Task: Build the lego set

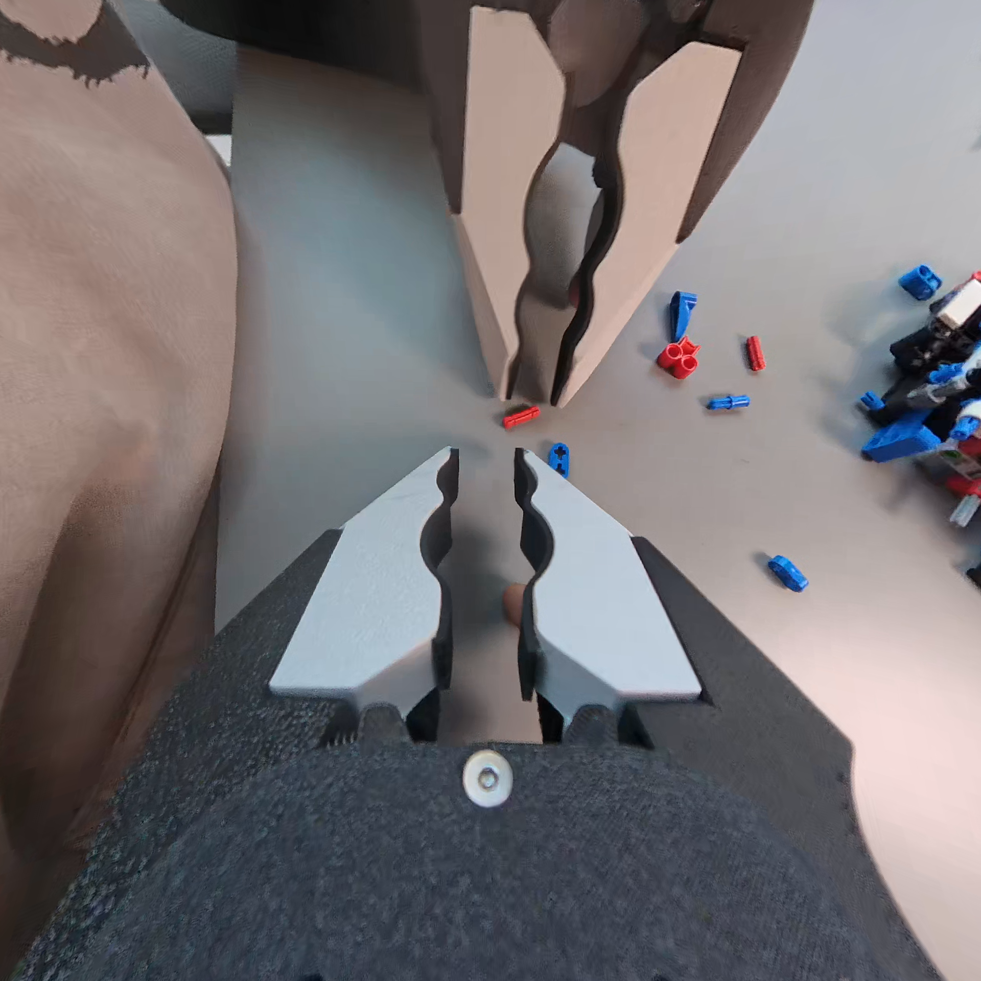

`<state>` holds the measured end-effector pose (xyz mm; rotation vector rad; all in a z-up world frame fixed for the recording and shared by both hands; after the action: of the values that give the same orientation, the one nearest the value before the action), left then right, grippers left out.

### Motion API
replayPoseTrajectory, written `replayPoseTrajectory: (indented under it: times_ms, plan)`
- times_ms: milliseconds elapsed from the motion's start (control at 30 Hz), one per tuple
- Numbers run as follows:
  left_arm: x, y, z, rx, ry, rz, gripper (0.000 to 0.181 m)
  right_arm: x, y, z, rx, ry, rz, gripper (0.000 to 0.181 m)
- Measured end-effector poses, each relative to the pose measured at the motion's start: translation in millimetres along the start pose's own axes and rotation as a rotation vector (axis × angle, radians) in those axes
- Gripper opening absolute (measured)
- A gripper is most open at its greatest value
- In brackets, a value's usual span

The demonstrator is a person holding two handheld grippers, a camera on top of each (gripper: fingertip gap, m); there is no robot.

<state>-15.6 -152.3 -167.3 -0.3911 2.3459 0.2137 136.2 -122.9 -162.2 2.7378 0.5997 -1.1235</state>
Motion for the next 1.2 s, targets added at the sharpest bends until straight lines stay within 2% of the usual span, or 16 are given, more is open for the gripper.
replayPoseTrajectory:
  times_ms: [100,233,300,467,633,767,1200]
  plan:
    - [-1.8,-3.5,5.7,0.026,-0.012,0.048,0.015,-4.5,0.5,2.4,0.042,0.006,0.109,0.019]
    - [-3.8,-5.2,7.8,0.018,-0.018,0.081,0.013,-6.9,3.1,3.3,0.086,0.017,0.157,0.022]
    - [-2.7,-6.3,7.0,0.013,-0.017,0.090,0.002,-7.2,5.8,3.9,0.092,0.020,0.149,0.026]
    - [3.8,-4.5,0.9,-0.003,-0.077,0.028,0.001,-4.5,10.6,6.3,0.143,-0.011,0.043,0.029]
    - [3.4,0.9,-10.4,0.142,-0.233,-0.134,0.001,-8.7,13.0,-2.5,0.242,-0.178,-0.114,0.018]
    - [-0.4,3.4,-15.0,0.219,-0.317,-0.202,0.001,-13.1,17.2,-8.0,0.252,-0.218,-0.212,0.009]
    - [-1.9,3.8,-13.2,0.336,-0.373,-0.291,0.001,-10.2,23.5,-14.8,0.241,-0.256,-0.302,0.001]
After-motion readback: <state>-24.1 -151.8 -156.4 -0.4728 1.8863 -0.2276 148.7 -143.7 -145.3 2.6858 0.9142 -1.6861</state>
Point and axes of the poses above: each gripper's, where its closed fingertips meet, z out along the fingers, x out of its underside, y = z × x across the jaws, the point moved 10 cm from there along -z, back along the fingers, and after that the axes turned 4 degrees about -x, right-handed, at the moved point
